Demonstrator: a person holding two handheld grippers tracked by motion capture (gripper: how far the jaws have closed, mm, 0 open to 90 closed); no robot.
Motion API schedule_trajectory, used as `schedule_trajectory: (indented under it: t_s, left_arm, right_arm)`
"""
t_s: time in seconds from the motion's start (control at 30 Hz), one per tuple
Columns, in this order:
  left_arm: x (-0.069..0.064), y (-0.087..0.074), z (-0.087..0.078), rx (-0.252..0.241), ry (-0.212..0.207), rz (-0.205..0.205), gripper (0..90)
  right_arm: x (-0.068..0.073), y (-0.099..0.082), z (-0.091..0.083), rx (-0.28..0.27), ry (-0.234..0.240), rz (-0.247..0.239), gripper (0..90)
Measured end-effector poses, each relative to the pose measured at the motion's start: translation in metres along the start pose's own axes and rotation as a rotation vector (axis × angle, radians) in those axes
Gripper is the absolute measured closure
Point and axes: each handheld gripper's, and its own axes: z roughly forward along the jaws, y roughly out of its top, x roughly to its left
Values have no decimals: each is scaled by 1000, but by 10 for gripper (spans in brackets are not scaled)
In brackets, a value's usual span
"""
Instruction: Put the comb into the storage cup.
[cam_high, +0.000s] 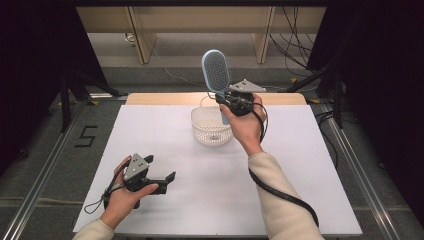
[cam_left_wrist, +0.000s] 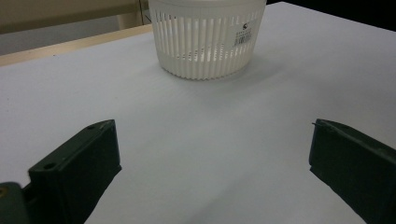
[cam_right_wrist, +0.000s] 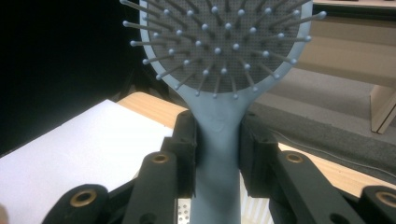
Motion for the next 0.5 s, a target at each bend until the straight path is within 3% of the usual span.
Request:
schedule_trajectory:
  t_s: [0.5]
  left_arm:
    - [-1, 0, 1, 0, -3, 2, 14]
  right_arm:
    - [2, 2, 5, -2, 7, -12, 705]
